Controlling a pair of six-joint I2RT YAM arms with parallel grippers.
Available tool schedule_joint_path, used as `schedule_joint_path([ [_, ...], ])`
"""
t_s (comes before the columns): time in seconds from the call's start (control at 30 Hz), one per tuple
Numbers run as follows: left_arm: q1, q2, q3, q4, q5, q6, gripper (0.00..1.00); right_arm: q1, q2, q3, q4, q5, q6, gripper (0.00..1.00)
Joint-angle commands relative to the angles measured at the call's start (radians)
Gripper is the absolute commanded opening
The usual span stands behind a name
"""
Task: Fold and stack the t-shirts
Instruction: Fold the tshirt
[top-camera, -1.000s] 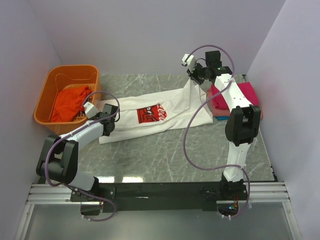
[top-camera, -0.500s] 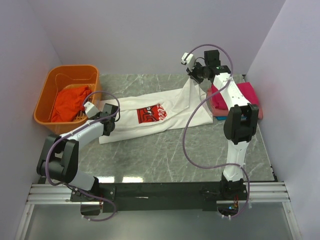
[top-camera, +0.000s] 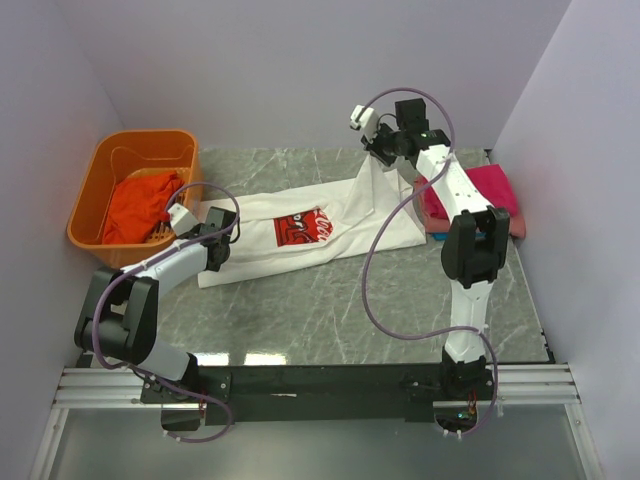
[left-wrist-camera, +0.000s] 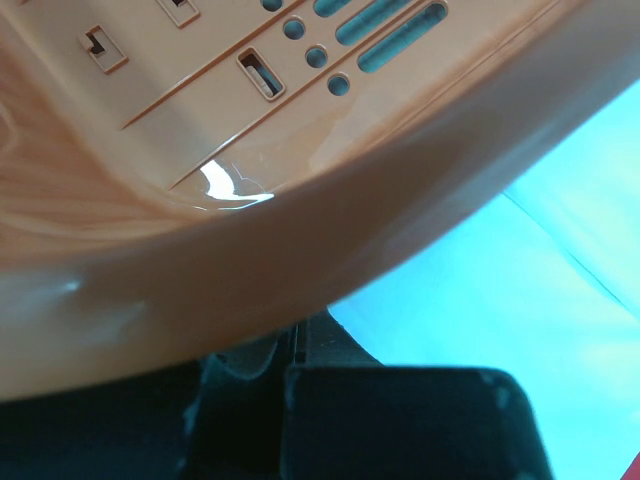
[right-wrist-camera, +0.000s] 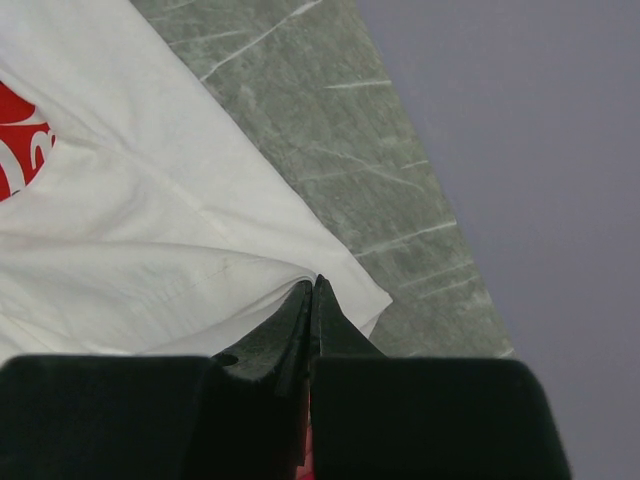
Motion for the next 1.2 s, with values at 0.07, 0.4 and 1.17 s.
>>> schedule_joint_path([
  [0.07,0.008,0.009,0.032,0.028,-0.033,0.02,0.0,0.028,0.027,0.07,0.02,0.019,-0.004,0.0],
  [0.4,0.008,0.017,0.034,0.032,-0.036,0.024,0.0,0.062,0.042,0.087,0.024,0.039,-0.009,0.0],
  [1.17,0.008,-0.083,0.057,0.016,0.036,0.063,0.43,0.072,0.039,0.073,0.037,0.074,-0.015,0.0],
])
